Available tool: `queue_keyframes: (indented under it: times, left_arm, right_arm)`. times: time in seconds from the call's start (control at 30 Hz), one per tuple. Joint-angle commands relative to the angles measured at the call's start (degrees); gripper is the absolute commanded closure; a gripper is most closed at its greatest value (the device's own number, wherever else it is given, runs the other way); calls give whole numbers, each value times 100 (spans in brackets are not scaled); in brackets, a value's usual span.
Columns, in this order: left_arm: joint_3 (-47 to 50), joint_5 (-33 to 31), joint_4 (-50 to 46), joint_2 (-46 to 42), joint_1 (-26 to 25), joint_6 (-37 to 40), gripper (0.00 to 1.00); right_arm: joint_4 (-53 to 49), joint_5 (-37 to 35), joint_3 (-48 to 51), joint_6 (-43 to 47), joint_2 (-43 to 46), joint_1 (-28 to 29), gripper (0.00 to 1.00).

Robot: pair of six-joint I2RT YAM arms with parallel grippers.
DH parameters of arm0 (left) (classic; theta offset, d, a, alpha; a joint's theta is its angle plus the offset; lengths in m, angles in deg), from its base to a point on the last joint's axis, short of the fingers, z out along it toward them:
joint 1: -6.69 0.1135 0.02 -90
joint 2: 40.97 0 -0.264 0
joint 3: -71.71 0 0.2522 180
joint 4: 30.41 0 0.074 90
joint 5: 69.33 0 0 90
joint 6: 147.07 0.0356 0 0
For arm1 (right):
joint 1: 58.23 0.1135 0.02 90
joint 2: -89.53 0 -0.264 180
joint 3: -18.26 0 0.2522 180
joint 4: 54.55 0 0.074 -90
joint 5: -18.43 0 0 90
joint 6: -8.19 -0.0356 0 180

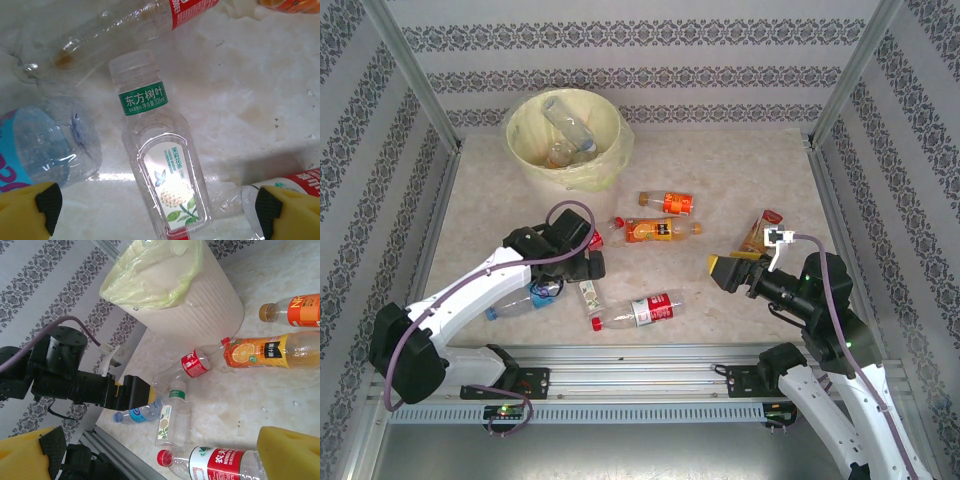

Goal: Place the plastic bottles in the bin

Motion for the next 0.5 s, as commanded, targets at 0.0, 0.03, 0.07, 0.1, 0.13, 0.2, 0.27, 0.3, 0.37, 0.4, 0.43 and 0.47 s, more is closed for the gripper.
queue_keyframes:
  times: [0.0, 0.03, 0.07, 0.1, 0.13, 0.2, 0.27, 0.3, 0.37, 0.4, 0.43, 0.47]
  left_arm:
    - [203, 132, 640, 60, -104, -222, 0]
    - [212, 70, 648, 105, -153, -258, 0]
    - [234, -8, 616, 153, -194, -387, 0]
    - [279, 15, 672, 192, -196, -442, 0]
    - [305, 35, 688, 233, -196, -486, 0]
    - [283, 89, 615, 366, -196, -600, 0]
    - [233, 83, 438, 563, -204, -681, 0]
    - [216, 100, 381, 667, -213, -695, 0]
    - [231, 182, 381, 848, -222, -717, 0]
    - [245, 207, 404, 915, -235, -746, 1]
    - [268, 221, 427, 965, -249, -775, 4]
    - [273, 266, 448, 1022, -257, -798, 6]
  right_arm:
    - [30, 72, 90, 52, 112, -37, 2]
    - [28, 63, 99, 47, 133, -33, 2]
    - [12, 55, 101, 49, 152, -33, 2]
    - [4, 46, 110, 44, 184, -32, 2]
    - [-4, 39, 119, 43, 193, -35, 2]
    - [-24, 27, 136, 34, 228, -36, 2]
    - [-36, 19, 143, 34, 249, -33, 2]
    - [-46, 19, 145, 32, 258, -38, 2]
    - [-58, 10, 154, 40, 266, -33, 2]
    - [-58, 10, 154, 42, 275, -31, 2]
    - [-58, 16, 154, 43, 276, -38, 2]
    - [-71, 13, 154, 45, 277, -38, 2]
